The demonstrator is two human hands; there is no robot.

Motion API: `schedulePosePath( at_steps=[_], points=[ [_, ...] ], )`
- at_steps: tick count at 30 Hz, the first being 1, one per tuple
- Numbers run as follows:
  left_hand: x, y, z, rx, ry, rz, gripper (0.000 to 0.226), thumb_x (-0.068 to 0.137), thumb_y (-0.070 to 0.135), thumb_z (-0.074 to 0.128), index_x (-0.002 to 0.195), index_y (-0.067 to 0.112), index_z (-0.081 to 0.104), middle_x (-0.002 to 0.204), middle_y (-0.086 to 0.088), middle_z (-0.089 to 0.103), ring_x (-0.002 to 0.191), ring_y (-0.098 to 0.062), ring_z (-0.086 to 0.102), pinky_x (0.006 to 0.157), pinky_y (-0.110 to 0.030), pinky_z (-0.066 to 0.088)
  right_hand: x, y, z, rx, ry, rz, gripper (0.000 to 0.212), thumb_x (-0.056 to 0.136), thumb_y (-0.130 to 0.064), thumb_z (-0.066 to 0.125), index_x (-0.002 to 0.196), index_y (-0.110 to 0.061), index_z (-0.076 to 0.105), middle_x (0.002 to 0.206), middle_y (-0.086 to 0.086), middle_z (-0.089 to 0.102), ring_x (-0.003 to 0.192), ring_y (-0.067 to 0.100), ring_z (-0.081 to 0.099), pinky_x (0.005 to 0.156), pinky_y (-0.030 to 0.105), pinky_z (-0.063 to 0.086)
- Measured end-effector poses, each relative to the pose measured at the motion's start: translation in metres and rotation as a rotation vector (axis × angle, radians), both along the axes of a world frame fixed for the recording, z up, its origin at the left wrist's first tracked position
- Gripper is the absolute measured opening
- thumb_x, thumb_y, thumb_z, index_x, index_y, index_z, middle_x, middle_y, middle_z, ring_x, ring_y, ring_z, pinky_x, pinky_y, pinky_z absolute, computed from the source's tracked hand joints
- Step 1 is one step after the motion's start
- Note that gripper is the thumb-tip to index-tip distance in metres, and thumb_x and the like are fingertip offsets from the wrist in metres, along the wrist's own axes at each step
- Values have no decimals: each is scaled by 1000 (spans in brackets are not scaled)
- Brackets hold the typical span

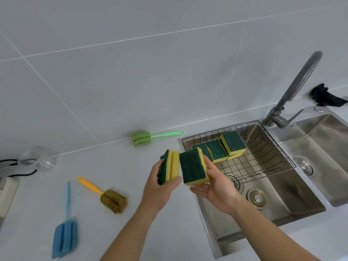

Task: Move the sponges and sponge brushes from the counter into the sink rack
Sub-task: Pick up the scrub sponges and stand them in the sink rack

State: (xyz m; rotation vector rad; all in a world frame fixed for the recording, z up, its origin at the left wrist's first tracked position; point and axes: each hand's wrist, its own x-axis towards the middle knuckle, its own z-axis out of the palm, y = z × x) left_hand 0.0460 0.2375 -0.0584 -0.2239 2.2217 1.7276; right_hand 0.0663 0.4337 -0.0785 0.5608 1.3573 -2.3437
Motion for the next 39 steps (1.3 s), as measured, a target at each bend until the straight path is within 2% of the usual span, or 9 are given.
schedulePosePath(
  at_steps=[4,6,9,12,17,22,28,34,39],
  points=[
    [-1,29,-1,24,6,-17,56,65,56,76,102,73,37,111,33,50,99,5,57,70,-14,46,-5,26,0,-9,-2,22,39,92,-55,57,127,-38,62,123,10,71,110,34,68,89,41,58],
    [-2,46,-3,49,4,-19,54,67,56,74,106,73,40,114,30,55,99,7,60,76,-16,50,-9,42,-5,-26,-3,-2,42,92,-44,63,133,-39,55,121,11,71,109,35,69,87,41,59],
    [-8,67,-7,71,-11,17,53,78,57,67,126,54,45,125,13,58,107,-3,61,90,-32,55,-14,62,-10,-30,-7,-39,45,94,-21,64,135,-35,51,116,12,73,105,38,70,86,45,60],
    [-17,83,-8,87,-21,55,35,87,42,65,117,54,51,121,7,61,104,-6,63,77,-23,54,-20,78,-11,-16,-13,-54,38,95,-13,61,127,-31,58,115,11,74,104,36,71,88,49,59],
    [-32,108,-12,79,-60,93,36,81,39,73,102,58,52,111,7,64,96,-10,67,62,-17,55,-36,104,-15,39,-24,-51,29,94,-10,62,118,-27,65,113,6,75,102,26,73,78,39,61],
    [-51,124,-21,-75,-60,115,45,73,48,75,111,48,49,105,13,60,89,-5,63,48,-8,47,-60,129,-22,303,-38,-41,37,90,-10,68,125,-19,58,113,12,70,98,27,72,75,35,59],
    [-90,146,-41,-355,-11,52,52,71,49,72,110,34,42,108,1,53,89,-12,59,55,-17,46,-103,155,-36,618,-89,-33,32,89,-17,71,119,-17,60,105,4,67,94,22,69,81,40,61],
    [-117,163,-61,-521,-65,-27,55,73,49,71,114,30,41,105,-1,44,76,-7,51,49,-15,36,-126,151,-53,905,-42,83,31,87,-28,70,115,-18,63,100,1,68,94,21,66,84,45,59],
    [-127,173,-71,-534,-77,-24,56,75,49,71,116,29,40,109,-2,42,88,-17,54,50,-15,34,-143,150,-54,1119,24,149,22,85,-35,69,102,-22,62,86,-7,66,79,10,62,62,27,49]
  ],
)
